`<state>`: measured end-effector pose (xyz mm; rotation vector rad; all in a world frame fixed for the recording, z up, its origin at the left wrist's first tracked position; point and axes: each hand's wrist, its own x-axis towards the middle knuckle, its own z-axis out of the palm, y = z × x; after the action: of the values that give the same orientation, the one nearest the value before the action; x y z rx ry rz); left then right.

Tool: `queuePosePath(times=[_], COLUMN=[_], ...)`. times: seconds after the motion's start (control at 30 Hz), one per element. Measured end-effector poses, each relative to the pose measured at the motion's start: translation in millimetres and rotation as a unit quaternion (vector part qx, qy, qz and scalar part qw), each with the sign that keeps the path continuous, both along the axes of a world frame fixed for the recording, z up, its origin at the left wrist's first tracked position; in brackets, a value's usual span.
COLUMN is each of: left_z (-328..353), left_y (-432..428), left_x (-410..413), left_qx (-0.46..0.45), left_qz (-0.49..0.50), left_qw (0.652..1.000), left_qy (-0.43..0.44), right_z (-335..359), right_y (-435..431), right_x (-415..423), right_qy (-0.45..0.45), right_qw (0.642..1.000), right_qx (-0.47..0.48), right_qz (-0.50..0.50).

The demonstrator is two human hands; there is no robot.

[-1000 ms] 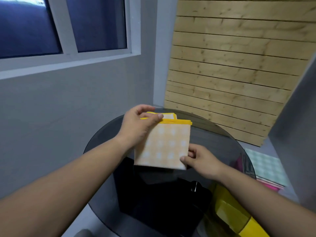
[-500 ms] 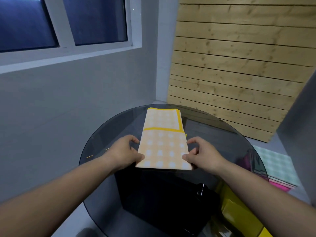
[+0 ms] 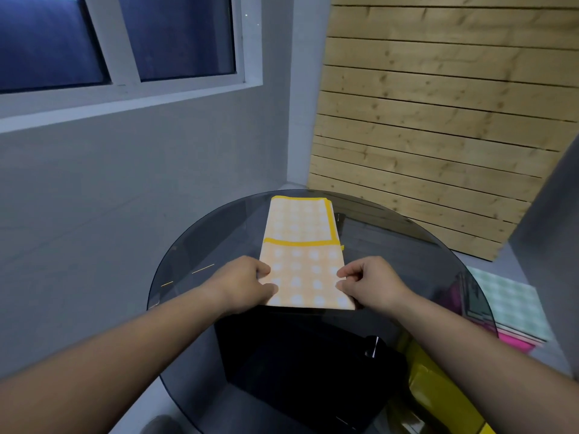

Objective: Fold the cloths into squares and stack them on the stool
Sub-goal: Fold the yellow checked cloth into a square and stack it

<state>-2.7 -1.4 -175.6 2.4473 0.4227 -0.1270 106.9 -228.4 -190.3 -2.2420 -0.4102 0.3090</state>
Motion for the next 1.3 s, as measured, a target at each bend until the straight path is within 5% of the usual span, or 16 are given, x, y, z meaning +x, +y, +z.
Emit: queuePosePath(times=[0.6, 0.93, 1.1, 1.3], left_z=[0, 11, -8, -34], left_y=[-34, -42, -36, -35], left_x=[-41, -40, -32, -38], left_qx=[0.050, 0.187, 0.206, 0.265], left_qz=[-0.040, -0.051, -0.182, -0.207], left_qw=[0.998, 0.981, 0.960, 0.942], left_qy=[-0.008, 0.017, -0.058, 0.011], right_z=[7, 4, 4, 11], right_y=[-30, -29, -28, -27], right_x=[-33, -42, -40, -45], right_qy=[-0.016, -0.038, -0.052, -0.080], right_qw=[0.997, 0.996, 0.995, 0.989], right_qx=[-0.069, -0.073, -0.084, -0.120], right_qz=[0.025, 0.018, 0.020, 0.018])
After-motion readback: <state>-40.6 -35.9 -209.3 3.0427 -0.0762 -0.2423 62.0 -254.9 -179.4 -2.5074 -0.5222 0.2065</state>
